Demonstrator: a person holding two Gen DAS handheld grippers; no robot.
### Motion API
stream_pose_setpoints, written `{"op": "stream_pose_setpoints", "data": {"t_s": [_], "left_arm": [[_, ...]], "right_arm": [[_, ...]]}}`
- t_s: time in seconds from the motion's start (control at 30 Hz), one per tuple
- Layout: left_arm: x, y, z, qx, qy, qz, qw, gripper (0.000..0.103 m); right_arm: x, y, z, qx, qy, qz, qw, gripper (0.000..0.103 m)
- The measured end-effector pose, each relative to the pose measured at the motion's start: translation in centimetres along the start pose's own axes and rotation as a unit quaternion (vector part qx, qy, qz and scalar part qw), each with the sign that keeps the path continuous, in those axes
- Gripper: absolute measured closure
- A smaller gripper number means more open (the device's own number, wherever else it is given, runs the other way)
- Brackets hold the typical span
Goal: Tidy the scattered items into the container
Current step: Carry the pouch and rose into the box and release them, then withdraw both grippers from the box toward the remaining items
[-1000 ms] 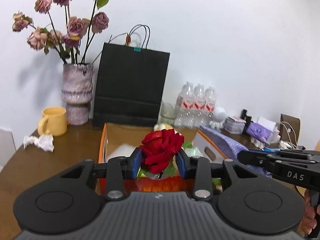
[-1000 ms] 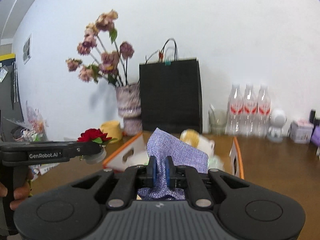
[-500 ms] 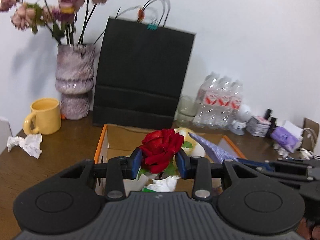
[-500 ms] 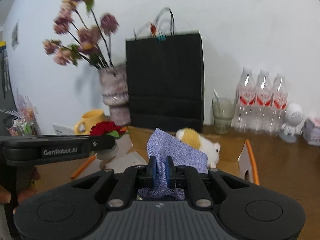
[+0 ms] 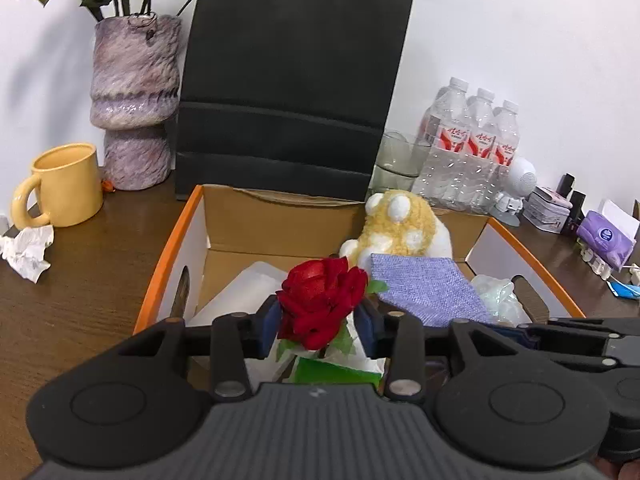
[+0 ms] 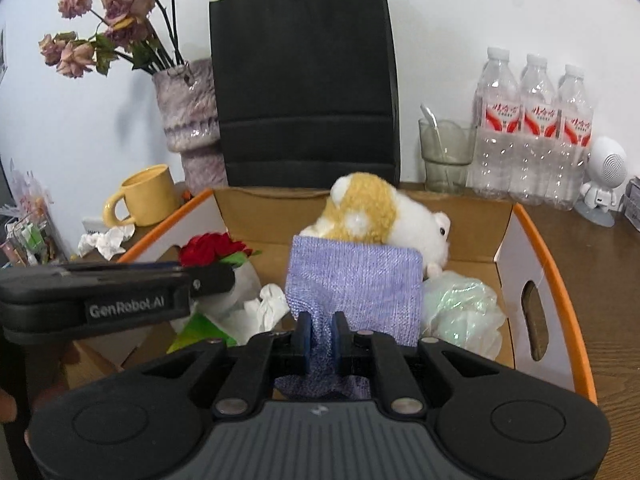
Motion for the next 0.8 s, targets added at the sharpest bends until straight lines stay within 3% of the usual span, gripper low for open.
{"op": "stream_pose_setpoints", "data": {"t_s": [0.07,0.13,0.2,0.27,0.33,0.4,0.6,0.8], "left_arm": [[0.0,-0.1,0.3,0.0,-0.003,0.0,1.0,0.052],[0.1,-0.3,0.7,-0.001,-0.011,-0.004,0.9999,0.038],[0.1,-0.6,1.5,0.001,-0.02,-0.01,0.9997,0.025],[0.1,-0.9,2.2,0.001,-0.03,-0.018,0.9994,0.018],[0.0,-1.1,2.9,0.005,-0.036,-0.02,0.9991,0.002],[-0.2,-1.3,3.8,0.009,-0.044,-0.021,0.9988,0.0],[-0.8,-1.4,7.2,0.008,-0.065,-0.011,0.9978,0.0],[-2.7,0.3,12.5,0.015,-0.098,-0.007,0.9951,0.0]], "right_arm": [[0.0,0.0,0.3,0.003,0.001,0.0,1.0,0.086],[0.0,0.1,1.0,0.003,-0.004,0.002,1.0,0.076],[0.0,0.4,1.8,0.001,-0.012,0.007,1.0,0.045],[0.0,0.7,2.6,-0.008,-0.023,0.018,1.0,0.033],[-0.1,1.0,3.4,-0.017,-0.03,0.025,0.999,0.024],[-0.2,1.2,4.1,-0.02,-0.035,0.028,0.999,0.011],[-1.3,1.7,6.3,-0.024,-0.036,0.023,0.999,0.0],[-3.7,1.0,11.1,-0.034,-0.061,0.025,0.997,0.0]]}}
Point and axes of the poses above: each gripper's, at about its wrist camera, not at the fingertips, and z roughly against the way its jaws point, y to its left, x to its top, the point moved 6 cm from there along -z, roughly the way its jaws point, and after that the axes turned 15 degrees about y, right-handed, at the moved point
